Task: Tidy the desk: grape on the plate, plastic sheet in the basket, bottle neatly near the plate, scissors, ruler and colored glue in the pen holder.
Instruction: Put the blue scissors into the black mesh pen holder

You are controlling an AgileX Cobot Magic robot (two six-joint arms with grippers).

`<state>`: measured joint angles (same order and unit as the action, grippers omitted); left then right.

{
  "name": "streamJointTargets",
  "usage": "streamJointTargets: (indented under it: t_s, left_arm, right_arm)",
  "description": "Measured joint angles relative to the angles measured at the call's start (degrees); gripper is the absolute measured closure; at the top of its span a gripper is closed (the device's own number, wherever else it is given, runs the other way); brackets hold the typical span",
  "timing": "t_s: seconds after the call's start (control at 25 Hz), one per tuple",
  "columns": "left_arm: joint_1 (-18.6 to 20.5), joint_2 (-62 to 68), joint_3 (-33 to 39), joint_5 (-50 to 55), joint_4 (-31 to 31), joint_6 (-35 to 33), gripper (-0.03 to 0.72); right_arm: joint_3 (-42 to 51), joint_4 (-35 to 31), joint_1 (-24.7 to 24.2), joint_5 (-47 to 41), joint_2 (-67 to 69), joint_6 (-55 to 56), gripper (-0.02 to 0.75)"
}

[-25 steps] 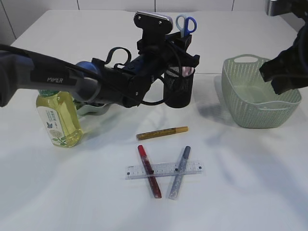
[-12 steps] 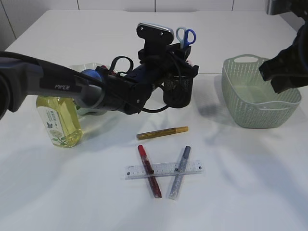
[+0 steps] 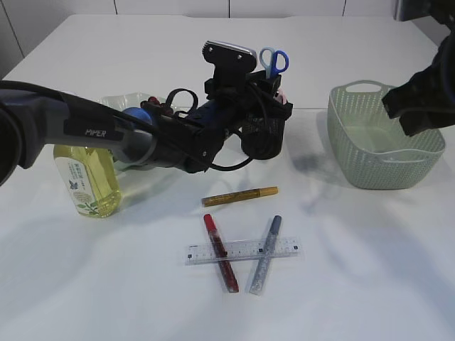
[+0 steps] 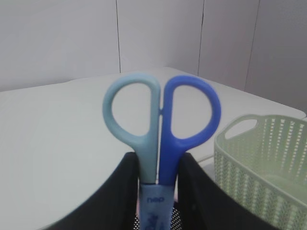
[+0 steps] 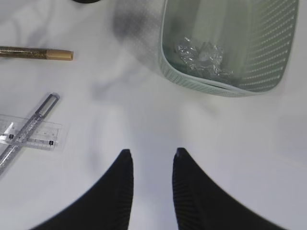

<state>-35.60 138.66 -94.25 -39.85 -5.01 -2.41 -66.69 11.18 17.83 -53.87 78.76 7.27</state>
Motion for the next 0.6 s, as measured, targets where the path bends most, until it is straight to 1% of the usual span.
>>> streamJointTargets:
  t_s: [0.16, 0.6]
  left_arm:
    - [0.11, 0.00, 0.00, 0.00, 0.00, 0.00, 0.503]
    - [0.56, 0.00, 0.00, 1.37, -2.56, 0.00, 0.488]
  right_arm:
    - [0.00, 0.00, 0.00, 0.33, 0.00, 0.00, 0.498]
    - [0.00, 0.10, 0.00, 0.33, 0.00, 0.00, 0.498]
